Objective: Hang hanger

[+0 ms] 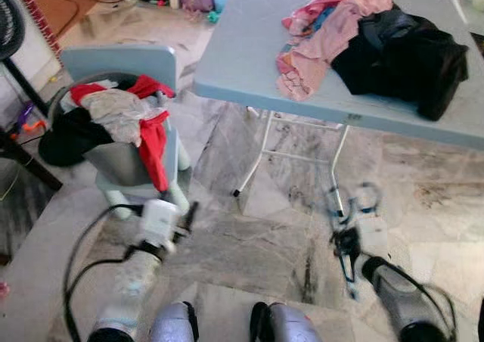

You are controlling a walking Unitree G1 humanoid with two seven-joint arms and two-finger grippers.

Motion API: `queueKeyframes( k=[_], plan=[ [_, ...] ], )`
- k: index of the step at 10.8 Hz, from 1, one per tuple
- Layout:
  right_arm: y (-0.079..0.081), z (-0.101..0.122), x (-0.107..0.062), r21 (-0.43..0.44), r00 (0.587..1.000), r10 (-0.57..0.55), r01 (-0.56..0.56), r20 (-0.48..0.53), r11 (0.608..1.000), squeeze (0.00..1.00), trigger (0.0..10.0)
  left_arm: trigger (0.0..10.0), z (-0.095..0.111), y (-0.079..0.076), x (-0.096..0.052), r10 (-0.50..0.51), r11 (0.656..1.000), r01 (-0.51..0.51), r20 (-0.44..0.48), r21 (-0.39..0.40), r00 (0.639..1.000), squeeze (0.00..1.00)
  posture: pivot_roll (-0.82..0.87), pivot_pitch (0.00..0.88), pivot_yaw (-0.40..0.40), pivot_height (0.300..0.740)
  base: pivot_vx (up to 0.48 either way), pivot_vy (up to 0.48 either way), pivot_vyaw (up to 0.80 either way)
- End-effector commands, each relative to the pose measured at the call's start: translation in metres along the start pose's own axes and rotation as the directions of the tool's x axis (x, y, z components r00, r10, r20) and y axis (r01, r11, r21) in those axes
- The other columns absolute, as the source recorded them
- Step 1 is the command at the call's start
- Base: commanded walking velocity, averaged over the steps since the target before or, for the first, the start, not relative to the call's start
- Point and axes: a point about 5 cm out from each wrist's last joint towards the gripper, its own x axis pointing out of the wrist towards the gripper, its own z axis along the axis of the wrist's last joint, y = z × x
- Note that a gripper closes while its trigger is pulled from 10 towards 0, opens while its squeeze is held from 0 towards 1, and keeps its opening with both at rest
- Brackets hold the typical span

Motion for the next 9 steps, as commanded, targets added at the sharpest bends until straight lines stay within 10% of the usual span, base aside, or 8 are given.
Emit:
queueKeyframes(
  k=[1, 2, 9],
  plan=[
    [0.0, -0.004, -0.004, 0.026, 0.999, -0.036, 0.036, -0.002, 0.999, 0.0, 10.0, 10.0, 0.001, 0.001, -0.001, 0.008, 1.0, -0.008, -0.015, -0.016, 1.0, 0.55, -0.02, 0.152, -0.045, 0.74, 0.0, 0.0, 0.0],
    [0.005, -0.009, -0.006, 0.041, 0.999, -0.054, 0.054, -0.008, 0.998, 0.0, 10.0, 10.0, 0.002, 0.002, -0.002, 0.01, 0.999, -0.01, -0.024, -0.034, 1.0, 0.0, -0.02, 0.143, -0.04, 0.74, 0.0, 0.0, 0.0],
    [-0.002, 0.015, 0.003, 0.097, 0.984, -0.176, 0.172, 0.027, 0.98, 0.0, 10.0, 10.0, 0.012, -0.004, 0.006, -0.034, 0.994, 0.027, -0.069, -0.107, 0.997, 0.0, -0.04, 0.146, -0.034, 0.74, 0.0, 0.323, -0.63]
  ],
)
